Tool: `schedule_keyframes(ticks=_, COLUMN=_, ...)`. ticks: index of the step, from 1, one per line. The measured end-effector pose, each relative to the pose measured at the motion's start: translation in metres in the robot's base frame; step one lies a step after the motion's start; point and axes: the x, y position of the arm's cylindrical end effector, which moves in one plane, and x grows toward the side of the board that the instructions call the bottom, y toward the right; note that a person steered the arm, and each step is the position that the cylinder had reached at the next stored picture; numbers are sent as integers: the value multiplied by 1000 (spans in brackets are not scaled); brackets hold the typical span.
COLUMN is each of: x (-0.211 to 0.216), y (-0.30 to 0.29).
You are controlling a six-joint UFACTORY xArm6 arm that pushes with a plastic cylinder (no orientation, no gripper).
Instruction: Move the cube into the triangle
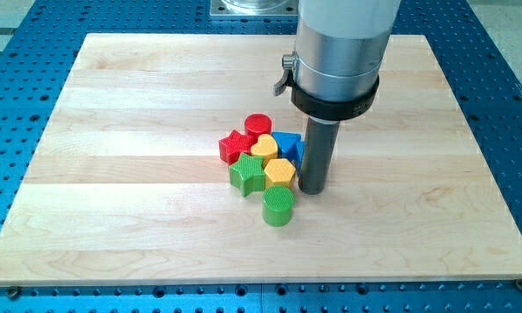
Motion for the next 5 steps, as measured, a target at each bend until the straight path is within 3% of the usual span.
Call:
schedule_keyframes(ticks=2, x=3, y=3)
schedule_keyframes(ticks=3, x=12, y=33)
schedule_keyframes(ticks=5, x=-44, y=27)
